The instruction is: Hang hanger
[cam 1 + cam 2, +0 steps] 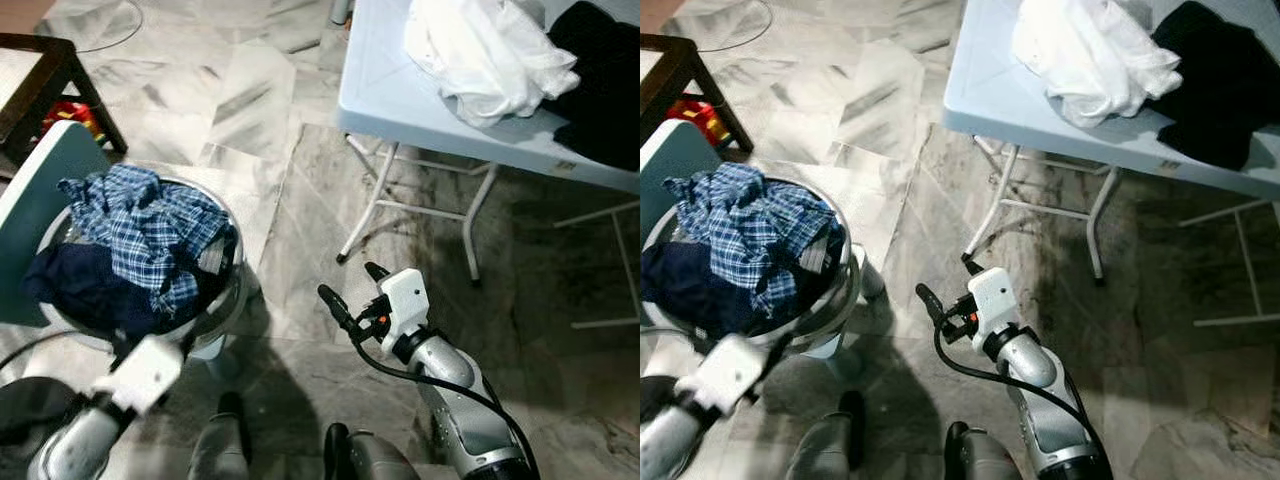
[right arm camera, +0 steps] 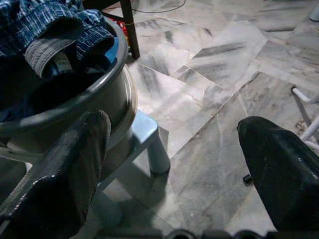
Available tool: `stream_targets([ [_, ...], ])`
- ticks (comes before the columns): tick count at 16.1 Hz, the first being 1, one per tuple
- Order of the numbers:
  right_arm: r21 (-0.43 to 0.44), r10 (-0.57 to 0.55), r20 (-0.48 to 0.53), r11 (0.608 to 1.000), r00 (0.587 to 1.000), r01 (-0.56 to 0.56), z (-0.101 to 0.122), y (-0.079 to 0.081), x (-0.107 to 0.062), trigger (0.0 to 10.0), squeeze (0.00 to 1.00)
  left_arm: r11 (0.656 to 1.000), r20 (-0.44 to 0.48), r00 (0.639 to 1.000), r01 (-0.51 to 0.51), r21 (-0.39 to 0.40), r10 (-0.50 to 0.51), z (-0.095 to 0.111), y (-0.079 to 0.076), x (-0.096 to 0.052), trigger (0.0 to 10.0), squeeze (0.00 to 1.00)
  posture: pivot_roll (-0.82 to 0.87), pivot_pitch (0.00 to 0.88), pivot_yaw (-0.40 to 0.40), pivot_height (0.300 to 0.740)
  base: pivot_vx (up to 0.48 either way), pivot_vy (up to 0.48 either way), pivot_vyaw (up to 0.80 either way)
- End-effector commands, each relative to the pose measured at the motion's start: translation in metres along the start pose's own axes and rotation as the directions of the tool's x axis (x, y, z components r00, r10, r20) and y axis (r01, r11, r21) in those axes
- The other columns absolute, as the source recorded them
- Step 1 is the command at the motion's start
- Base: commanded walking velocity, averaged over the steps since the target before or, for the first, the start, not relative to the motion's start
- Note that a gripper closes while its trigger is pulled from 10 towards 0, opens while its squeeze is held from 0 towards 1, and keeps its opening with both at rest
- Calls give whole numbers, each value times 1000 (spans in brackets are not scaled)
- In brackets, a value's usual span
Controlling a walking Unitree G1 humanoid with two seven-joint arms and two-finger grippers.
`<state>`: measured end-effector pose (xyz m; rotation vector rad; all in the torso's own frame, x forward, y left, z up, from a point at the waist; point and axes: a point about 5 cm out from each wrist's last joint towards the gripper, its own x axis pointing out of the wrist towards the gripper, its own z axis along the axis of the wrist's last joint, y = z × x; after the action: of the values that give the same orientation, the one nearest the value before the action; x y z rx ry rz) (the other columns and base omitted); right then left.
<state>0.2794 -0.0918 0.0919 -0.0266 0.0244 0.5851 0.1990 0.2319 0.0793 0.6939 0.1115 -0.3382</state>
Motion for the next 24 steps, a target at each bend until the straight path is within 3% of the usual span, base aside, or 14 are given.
stream_targets([
  [1,6,-22,-9,1000,1000,22,-4,-3,-5,10000,0,997,29,999,32,69,-34,5,-3,-3,10000,1000,143,324,-118,740,0,0,0],
  [2,7,-24,-12,1000,1000,24,-5,-3,-5,10000,0,975,89,995,28,222,-49,14,6,-4,10000,1000,147,325,-120,740,0,0,0],
  [4,6,-19,-13,1000,1000,19,-5,-3,-5,10000,0,953,122,992,-24,304,-14,23,20,1,10000,1000,145,322,-120,740,0,0,0],
  [7,2,-21,-15,1000,1000,21,-5,-5,-5,10000,0,956,128,992,-37,291,0,28,22,11,10000,1000,135,319,-120,740,0,0,0],
  [10,-1,-22,-18,1000,1000,22,-5,-5,-6,10000,0,979,54,998,-19,204,8,16,17,22,10000,1000,116,314,-122,740,0,0,0],
  [12,-5,-25,-19,1000,1000,25,-5,-6,-6,10000,0,982,25,1000,-10,187,6,14,16,28,10000,1000,105,312,-121,740,0,0,0],
  [13,-7,-30,-19,1000,999,30,-4,-7,-7,10000,0,985,-8,1000,18,172,-16,8,13,34,10000,624,101,310,-121,740,0,0,0],
  [14,-9,-33,-19,999,999,33,-4,-7,-7,10000,0,985,-15,1000,24,170,-22,6,12,38,10000,0,89,307,-119,740,0,0,0],
  [16,-11,-41,-17,999,999,41,-4,-8,-8,10000,0,987,-4,1000,20,160,-20,6,14,46,10000,0,89,307,-119,740,0,0,0],
  [19,-15,-50,-21,999,999,49,-4,-10,-11,10000,0,985,-13,998,60,161,-58,5,13,58,0,0,62,299,-113,740,0,0,0],
  [24,-18,-60,-23,998,998,60,-4,-11,-13,10000,0,979,-27,996,90,185,-86,2,11,57,0,0,46,298,-108,740,0,0,0],
])
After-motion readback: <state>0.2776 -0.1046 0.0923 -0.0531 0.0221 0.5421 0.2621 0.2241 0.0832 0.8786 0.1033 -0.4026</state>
